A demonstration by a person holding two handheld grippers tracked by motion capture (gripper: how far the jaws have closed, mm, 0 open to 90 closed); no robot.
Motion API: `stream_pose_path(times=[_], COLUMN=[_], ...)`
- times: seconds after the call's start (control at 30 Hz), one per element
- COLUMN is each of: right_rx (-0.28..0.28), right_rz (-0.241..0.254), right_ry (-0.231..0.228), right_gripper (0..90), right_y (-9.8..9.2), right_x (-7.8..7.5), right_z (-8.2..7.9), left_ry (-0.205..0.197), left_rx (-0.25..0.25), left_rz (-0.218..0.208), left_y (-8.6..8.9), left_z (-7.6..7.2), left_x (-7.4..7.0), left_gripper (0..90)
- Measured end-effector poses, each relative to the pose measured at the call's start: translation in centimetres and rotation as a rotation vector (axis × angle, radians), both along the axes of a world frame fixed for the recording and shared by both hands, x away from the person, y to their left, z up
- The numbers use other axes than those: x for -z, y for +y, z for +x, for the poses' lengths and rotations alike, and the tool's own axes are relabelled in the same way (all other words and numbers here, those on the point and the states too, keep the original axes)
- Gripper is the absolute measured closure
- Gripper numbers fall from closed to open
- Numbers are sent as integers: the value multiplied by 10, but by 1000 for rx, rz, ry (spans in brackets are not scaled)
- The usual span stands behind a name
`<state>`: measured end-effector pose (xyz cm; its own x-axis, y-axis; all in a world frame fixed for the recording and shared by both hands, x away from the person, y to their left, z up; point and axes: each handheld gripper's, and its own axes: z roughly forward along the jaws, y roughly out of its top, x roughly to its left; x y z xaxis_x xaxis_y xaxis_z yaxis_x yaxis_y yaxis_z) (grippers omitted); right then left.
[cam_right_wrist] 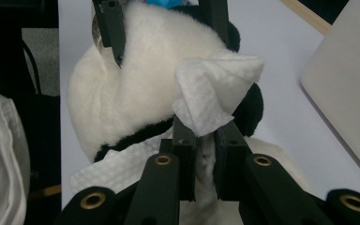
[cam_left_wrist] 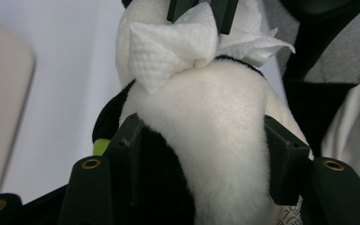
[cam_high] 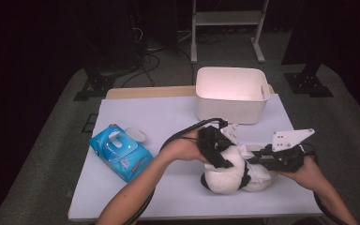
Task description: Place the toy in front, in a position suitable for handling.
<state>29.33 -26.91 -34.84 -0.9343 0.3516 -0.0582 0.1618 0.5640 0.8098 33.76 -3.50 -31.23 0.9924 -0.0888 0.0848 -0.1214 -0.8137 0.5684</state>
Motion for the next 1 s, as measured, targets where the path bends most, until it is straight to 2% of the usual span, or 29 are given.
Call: stream_pose_path(times=[0.07, 0.17, 0.23, 0.33, 0.4, 0.53, 0.6, 0.67, 0.73, 0.8, 0.83, 0.9, 1.0], right_rx=[-13, -52, -57, -43, -61, -72, -83, -91, -108, -115, -114, -114, -96], right_rz=[5, -7, -4, -39, -42, -55, -55, -57, -56, -65, -69, -71, -35], right_ry=[17, 29, 25, 16, 45, 60, 59, 59, 59, 50, 46, 48, 55], right_gripper=[805, 805, 805, 805, 805, 805, 805, 805, 806, 805, 805, 805, 805], right_y=[6, 15, 17, 17, 18, 24, 25, 25, 26, 27, 27, 26, 19], right_x=[3, 3, -1, -6, -5, 1, 3, 4, 4, 5, 5, 7, 7], right_z=[6, 11, 14, 20, 21, 13, 9, 5, 0, -6, -8, -10, -9], left_ry=[-3, -15, -25, -43, -40, 31, 76, 108, 157, 206, 212, 172, 85], left_rx=[14, 32, 44, 54, 46, 10, 8, 1, -27, -36, -35, -24, 0], left_rz=[11, 0, -14, -22, -26, -49, -59, -46, -13, -8, -10, -8, -15], left_y=[5, 13, 14, 15, 16, 18, 19, 21, 23, 24, 24, 22, 20], left_z=[2, -4, -11, -20, -22, -21, -20, -19, -16, -13, -12, -15, -18], left_x=[4, 8, 9, 10, 10, 11, 12, 13, 18, 27, 30, 29, 17], left_gripper=[398, 392, 389, 377, 352, 204, 172, 158, 115, 104, 114, 225, 373])
